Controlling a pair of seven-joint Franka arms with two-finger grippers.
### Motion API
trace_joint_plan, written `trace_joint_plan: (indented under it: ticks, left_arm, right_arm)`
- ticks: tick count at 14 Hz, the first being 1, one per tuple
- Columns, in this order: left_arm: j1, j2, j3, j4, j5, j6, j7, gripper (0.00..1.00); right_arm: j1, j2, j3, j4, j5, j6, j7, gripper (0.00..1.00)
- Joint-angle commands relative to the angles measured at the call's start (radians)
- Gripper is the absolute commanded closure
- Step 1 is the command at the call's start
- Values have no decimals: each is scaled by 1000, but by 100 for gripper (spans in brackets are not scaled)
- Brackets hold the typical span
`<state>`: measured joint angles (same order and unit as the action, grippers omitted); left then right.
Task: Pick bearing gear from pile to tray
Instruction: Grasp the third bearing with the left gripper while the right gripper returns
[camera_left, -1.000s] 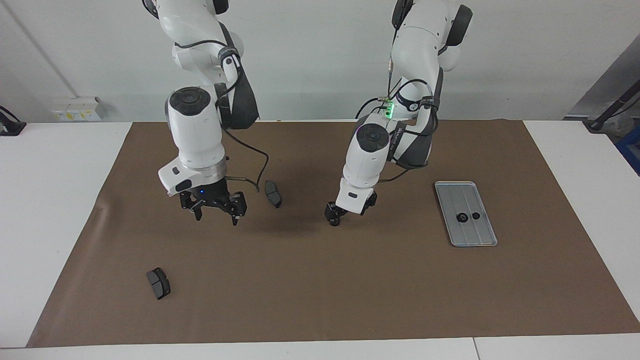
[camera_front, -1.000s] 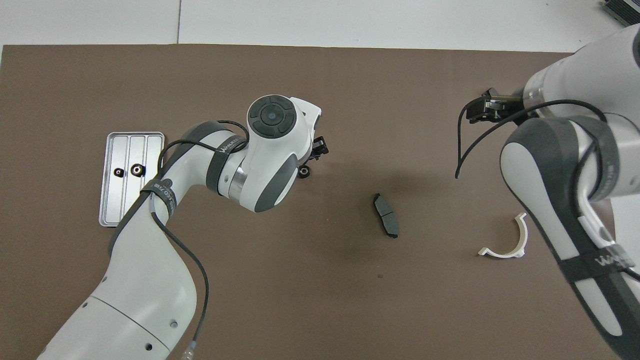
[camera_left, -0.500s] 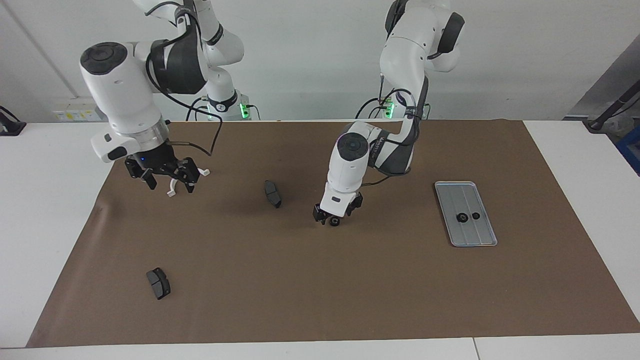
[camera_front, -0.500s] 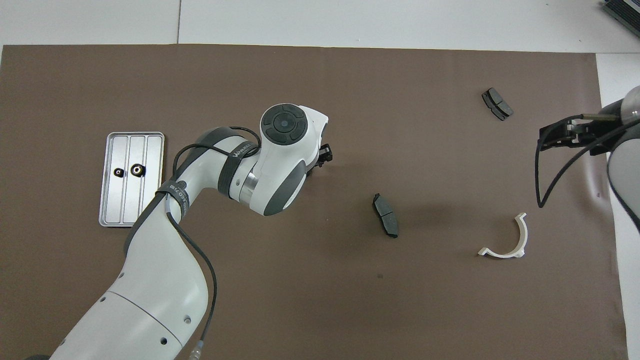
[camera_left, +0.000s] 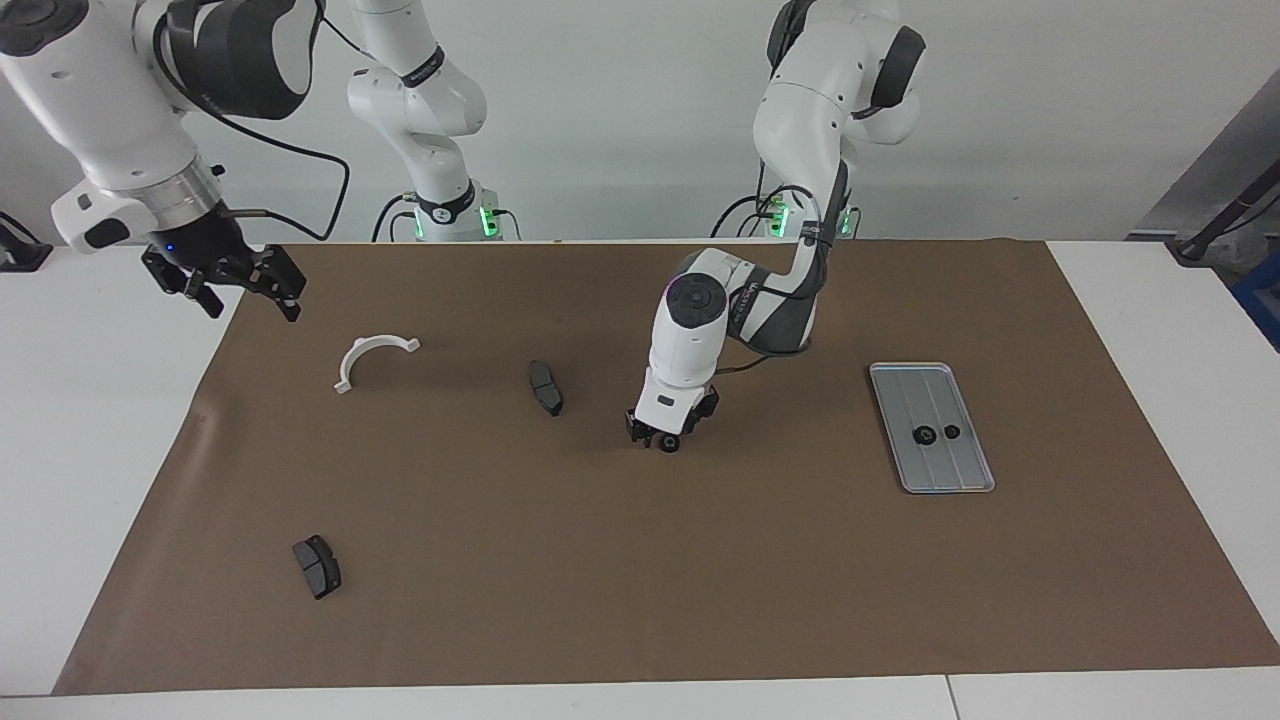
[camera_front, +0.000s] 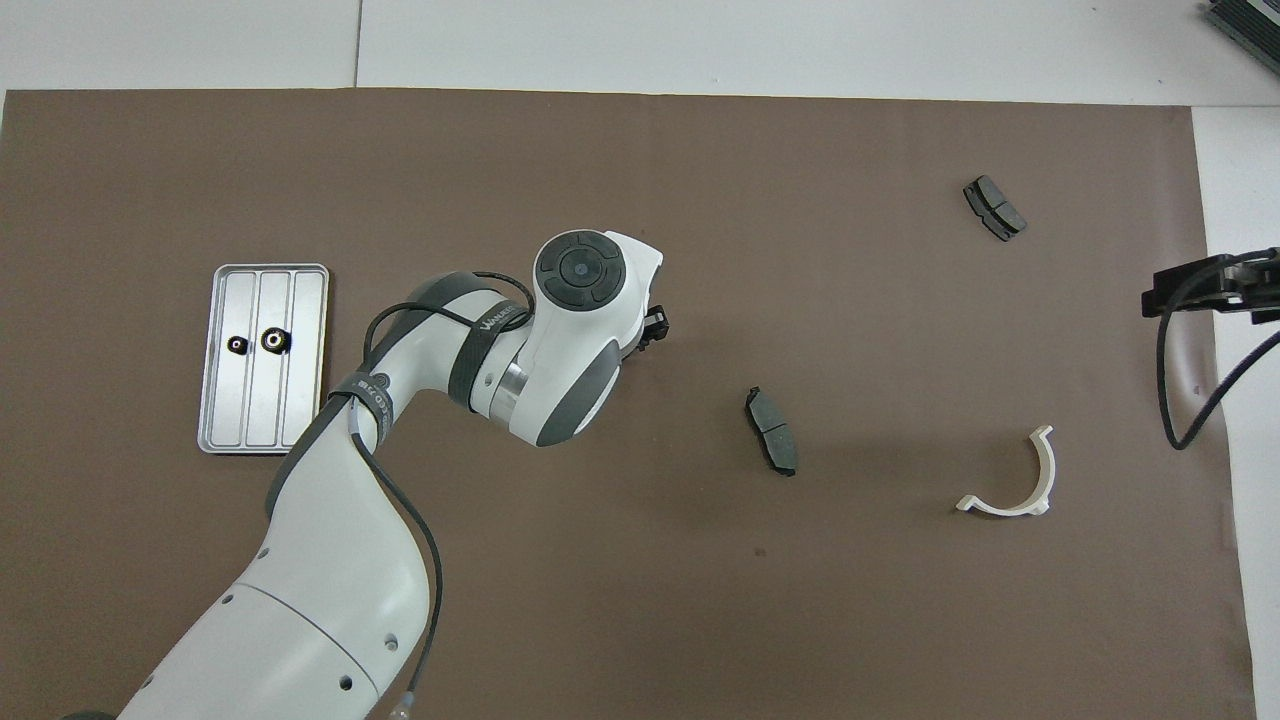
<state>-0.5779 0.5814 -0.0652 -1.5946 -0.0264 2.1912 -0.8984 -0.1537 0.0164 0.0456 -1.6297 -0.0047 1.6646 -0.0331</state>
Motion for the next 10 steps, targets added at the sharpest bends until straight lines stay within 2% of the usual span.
trace_joint_plan:
  ticks: [1,4,5,6,9,10]
  left_arm:
    - [-19,-14,16,-27,6,22,-19,32]
    - [-19,-15,16,-27,6,21,-17,46]
    - [-19,-15,16,-25,6,21,-16,52]
    - [-17,-15,16,-24,5,21,-16,63]
    - [-14,-15,16,-18,6,16,-13,87]
    - [-11,-14,16,-13,6,10,-10,97]
  right_arm:
    - [116,-29,-114,1,3,-46,-11,0]
    - [155,-46,-141,28,-5,-140,-10,0]
    - [155,-73,-138,-5,-5,-140,-7,0]
    - [158,-97,-139,-59,-5,-129,-1,0]
    - [163,-101,-141,-61,-5,-106,6,0]
    - [163,-101,-141,-61,-5,-106,6,0]
